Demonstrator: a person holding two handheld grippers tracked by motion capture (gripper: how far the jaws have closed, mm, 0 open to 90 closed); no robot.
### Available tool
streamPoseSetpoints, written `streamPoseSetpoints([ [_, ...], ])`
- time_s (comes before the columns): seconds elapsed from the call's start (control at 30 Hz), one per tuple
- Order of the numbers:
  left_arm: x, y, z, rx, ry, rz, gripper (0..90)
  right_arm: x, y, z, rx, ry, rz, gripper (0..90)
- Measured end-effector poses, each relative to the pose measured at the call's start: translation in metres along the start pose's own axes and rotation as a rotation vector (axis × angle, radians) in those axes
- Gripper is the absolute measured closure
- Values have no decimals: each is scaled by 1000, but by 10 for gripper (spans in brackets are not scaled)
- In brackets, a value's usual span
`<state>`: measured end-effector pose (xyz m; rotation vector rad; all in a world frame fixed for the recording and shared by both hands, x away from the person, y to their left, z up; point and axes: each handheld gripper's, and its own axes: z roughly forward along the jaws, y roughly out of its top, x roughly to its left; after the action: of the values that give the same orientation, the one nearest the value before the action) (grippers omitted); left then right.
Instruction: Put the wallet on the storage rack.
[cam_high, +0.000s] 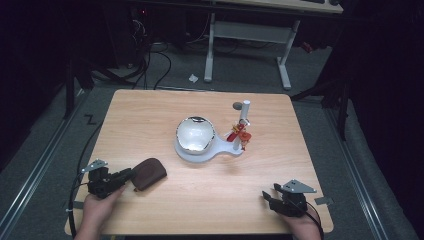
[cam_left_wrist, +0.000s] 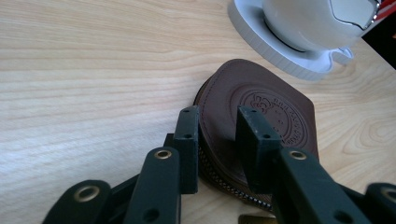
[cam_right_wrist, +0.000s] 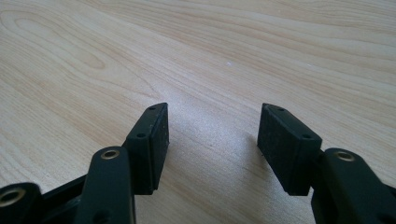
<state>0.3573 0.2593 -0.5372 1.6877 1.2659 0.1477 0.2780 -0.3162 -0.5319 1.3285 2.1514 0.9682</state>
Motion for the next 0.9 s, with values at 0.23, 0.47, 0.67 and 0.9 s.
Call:
streamPoseSetpoints([
  [0.23, -5, -6, 0, -7, 17, -5, 814, -1, 0, 0, 2, -4, 6, 442],
  [0.47, -11, -4, -1, -22, 28, 37, 861, -1, 0, 0, 3, -6, 3, 444],
  [0.67, -21, 0, -8, -77, 27, 83, 868, -1, -1, -1, 2, -7, 9, 443],
  [0.9, -31, 4, -16, -123, 25, 131, 869, -2, -1, -1, -3, -11, 8, 445],
])
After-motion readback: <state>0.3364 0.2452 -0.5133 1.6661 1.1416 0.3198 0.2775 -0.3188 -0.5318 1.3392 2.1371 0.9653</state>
